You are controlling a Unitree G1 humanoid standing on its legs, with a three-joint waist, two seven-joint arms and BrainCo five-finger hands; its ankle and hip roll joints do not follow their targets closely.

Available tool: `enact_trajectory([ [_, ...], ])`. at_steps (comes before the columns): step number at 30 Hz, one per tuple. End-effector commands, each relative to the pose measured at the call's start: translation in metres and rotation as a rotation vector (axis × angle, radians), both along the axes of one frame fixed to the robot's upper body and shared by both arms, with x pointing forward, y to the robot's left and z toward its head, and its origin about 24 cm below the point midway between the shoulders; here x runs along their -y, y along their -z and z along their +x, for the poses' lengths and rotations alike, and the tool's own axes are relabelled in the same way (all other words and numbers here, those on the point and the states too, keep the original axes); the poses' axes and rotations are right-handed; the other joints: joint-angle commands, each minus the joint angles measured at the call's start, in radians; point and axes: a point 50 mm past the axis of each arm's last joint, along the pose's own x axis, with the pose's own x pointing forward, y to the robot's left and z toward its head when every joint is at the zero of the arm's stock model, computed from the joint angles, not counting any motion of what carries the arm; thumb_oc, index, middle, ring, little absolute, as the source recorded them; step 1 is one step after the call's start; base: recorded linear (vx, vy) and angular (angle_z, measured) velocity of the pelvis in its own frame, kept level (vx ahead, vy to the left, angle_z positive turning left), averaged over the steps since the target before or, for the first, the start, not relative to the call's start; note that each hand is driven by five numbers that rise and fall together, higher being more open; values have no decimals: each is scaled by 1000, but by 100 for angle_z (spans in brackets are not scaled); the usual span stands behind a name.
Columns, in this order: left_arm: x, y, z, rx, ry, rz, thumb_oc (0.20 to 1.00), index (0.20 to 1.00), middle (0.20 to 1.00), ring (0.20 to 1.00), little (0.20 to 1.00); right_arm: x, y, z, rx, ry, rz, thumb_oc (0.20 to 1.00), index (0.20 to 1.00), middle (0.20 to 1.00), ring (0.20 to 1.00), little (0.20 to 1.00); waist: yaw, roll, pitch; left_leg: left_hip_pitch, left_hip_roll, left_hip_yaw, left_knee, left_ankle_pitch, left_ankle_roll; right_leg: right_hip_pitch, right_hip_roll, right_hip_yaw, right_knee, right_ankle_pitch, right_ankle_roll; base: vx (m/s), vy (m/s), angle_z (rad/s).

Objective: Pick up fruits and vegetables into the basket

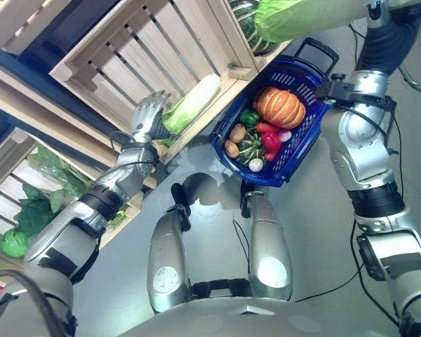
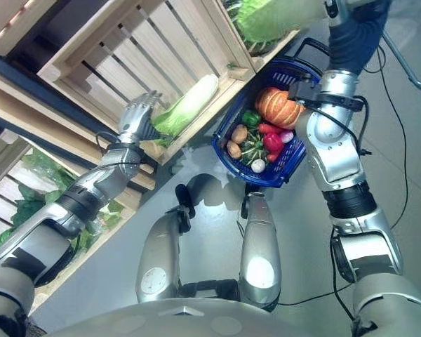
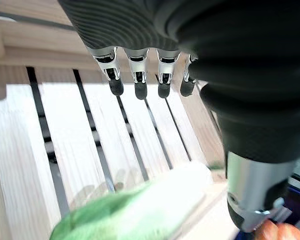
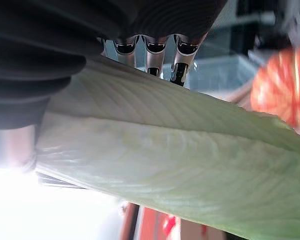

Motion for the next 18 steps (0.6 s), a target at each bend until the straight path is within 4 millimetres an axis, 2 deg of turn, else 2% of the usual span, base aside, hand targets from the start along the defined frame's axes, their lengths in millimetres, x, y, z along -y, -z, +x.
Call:
enact_trajectory([
  [1,-9,-19,7,129,-66,-89,1000,1000,1000,1000,1000,12,-29,-31,201,57,-34,200,200,200,200,200,-43,12,-23,-48,21,18,90,-89,8,-13,9,-3,-32,8,47,-24,37,-20],
  [7,-24,-23,14,170,-182,-178,1000,1000,1000,1000,1000,19,-19,-21,105,64,-64,200,200,200,200,200,-83,25,-23,-112,33,48,107,-76,-2,-103,24,32,-3,5,39,-7,46,-20],
  [8,-27,-23,16,168,-208,-205,1000,1000,1000,1000,1000,20,-13,-14,53,53,-69,200,200,200,200,200,-88,31,-23,-114,33,43,117,-99,-14,-111,29,46,13,-23,45,52,54,-19],
  [9,-27,-24,17,173,-221,-219,1000,1000,1000,1000,1000,19,-9,-9,25,47,-75,200,200,200,200,200,-91,34,-23,-126,33,47,118,-96,-16,-127,31,51,17,-23,44,-18,29,-24],
  [10,-28,-26,18,180,-227,-226,1000,1000,1000,1000,1000,19,-8,-6,12,41,-77,200,200,200,200,200,-93,36,-23,-147,35,61,111,-69,-7,-149,31,47,10,2,35,-13,24,-22],
  [11,-28,-28,20,180,-241,-238,1000,1000,1000,1000,1000,18,-2,0,-28,51,-93,200,200,200,200,200,-96,41,-23,-143,35,54,120,-92,-20,-150,33,56,26,-27,41,-5,28,-15],
  [18,-28,-40,31,173,-294,-328,1000,1000,1000,1000,1000,17,23,35,-230,72,-137,200,200,200,200,200,-102,67,-23,-196,32,67,121,-74,-31,-223,31,68,55,-34,30,14,45,-6],
])
